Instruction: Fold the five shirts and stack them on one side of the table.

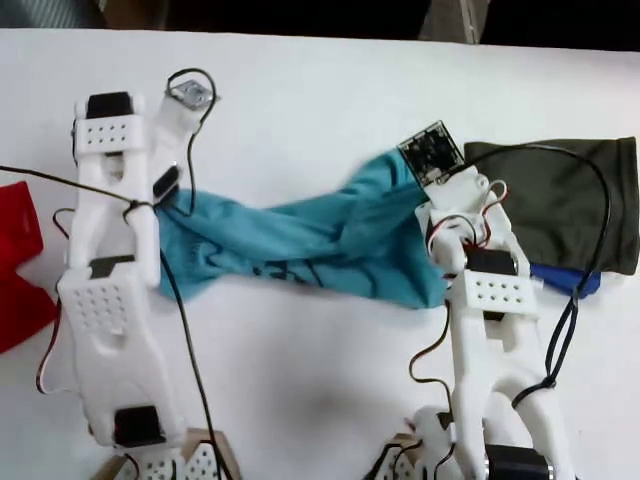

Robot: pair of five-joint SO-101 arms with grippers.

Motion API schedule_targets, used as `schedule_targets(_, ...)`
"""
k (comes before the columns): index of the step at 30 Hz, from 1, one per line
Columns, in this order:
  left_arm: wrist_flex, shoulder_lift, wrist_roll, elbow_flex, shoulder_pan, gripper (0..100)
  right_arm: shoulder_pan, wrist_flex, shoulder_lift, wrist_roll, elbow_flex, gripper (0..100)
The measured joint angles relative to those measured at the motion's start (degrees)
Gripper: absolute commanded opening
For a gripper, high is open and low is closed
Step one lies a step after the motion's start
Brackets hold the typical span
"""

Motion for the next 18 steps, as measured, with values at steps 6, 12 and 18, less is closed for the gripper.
schedule_targets(6, 2.64, -0.18, 0.00, -2.73, 0.00, 5, 0.00, 0.00, 0.00, 0.00, 0.00, 2.1)
schedule_targets(12, 4.57, -0.26, -5.71, -1.14, 1.58, 22, 0.00, 0.00, 0.00, 0.00, 0.00, 2.1)
schedule_targets(18, -0.53, -0.18, -7.21, 2.99, 3.08, 23, 0.00, 0.00, 0.00, 0.00, 0.00, 2.1)
